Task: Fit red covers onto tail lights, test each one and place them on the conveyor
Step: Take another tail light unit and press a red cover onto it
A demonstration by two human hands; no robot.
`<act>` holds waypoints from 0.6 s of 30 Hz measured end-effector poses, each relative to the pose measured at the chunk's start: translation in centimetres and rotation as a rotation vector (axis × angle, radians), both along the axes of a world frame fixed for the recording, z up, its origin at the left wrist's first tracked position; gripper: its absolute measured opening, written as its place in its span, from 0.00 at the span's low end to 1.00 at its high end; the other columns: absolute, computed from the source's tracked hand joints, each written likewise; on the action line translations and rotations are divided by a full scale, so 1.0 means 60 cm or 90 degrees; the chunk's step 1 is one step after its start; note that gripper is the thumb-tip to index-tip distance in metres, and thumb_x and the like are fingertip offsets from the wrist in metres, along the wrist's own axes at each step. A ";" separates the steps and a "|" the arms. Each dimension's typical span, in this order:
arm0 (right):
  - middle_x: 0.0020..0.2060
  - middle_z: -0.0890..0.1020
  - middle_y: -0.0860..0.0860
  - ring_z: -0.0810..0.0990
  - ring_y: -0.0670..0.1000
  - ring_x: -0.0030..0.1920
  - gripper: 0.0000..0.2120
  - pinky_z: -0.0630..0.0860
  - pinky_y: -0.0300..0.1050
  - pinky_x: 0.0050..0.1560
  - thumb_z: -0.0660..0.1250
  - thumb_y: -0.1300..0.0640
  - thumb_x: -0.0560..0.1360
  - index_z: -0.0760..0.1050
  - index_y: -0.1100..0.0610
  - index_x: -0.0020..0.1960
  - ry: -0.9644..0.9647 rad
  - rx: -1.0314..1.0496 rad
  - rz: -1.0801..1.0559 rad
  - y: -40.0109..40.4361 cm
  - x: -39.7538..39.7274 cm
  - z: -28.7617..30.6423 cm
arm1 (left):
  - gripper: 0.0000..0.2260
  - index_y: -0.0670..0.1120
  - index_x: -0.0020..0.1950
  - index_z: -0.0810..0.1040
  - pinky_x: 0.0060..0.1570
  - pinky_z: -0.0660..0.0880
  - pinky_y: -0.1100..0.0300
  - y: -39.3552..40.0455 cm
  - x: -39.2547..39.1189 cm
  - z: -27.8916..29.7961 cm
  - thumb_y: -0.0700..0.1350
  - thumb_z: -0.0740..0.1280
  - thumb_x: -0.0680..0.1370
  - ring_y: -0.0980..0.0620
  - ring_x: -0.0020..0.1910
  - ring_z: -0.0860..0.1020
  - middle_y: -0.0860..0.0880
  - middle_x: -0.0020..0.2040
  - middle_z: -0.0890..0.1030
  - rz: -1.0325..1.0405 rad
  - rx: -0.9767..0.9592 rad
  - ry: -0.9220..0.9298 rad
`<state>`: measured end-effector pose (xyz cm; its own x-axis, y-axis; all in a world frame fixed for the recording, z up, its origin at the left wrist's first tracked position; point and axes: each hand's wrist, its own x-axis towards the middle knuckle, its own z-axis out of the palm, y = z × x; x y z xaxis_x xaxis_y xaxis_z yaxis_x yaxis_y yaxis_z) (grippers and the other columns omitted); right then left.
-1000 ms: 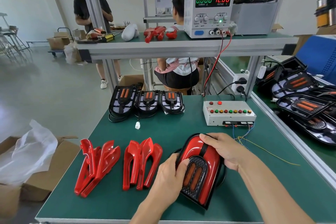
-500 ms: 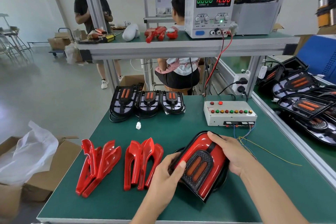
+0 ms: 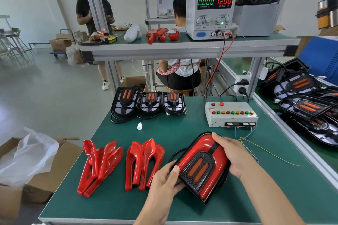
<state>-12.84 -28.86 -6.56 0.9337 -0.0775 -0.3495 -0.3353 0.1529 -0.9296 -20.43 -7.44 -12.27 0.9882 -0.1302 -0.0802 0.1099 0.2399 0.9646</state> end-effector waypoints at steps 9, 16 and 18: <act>0.43 0.87 0.59 0.87 0.56 0.38 0.10 0.80 0.51 0.44 0.71 0.52 0.78 0.83 0.59 0.49 0.009 -0.001 0.014 -0.002 -0.006 0.011 | 0.18 0.39 0.72 0.73 0.64 0.78 0.48 0.018 -0.008 -0.001 0.44 0.61 0.83 0.40 0.67 0.79 0.39 0.65 0.81 -0.042 -0.074 -0.013; 0.43 0.87 0.60 0.87 0.56 0.38 0.10 0.81 0.47 0.39 0.69 0.53 0.80 0.83 0.61 0.50 0.021 -0.010 0.043 -0.002 -0.016 0.024 | 0.17 0.39 0.72 0.73 0.64 0.78 0.48 0.018 -0.014 0.002 0.43 0.59 0.84 0.41 0.66 0.79 0.39 0.64 0.82 -0.031 -0.053 -0.004; 0.45 0.87 0.61 0.87 0.58 0.41 0.14 0.81 0.50 0.43 0.68 0.51 0.80 0.82 0.63 0.54 0.027 -0.031 0.039 0.001 -0.021 0.027 | 0.18 0.39 0.71 0.74 0.62 0.79 0.49 0.015 -0.014 0.007 0.44 0.60 0.83 0.41 0.65 0.80 0.39 0.63 0.83 -0.025 -0.055 -0.002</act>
<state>-14.08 -28.78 -4.96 0.9217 -0.0382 -0.3861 -0.3819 0.0862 -0.9202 -21.25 -6.51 -11.85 0.9824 -0.1756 -0.0638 0.1179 0.3177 0.9408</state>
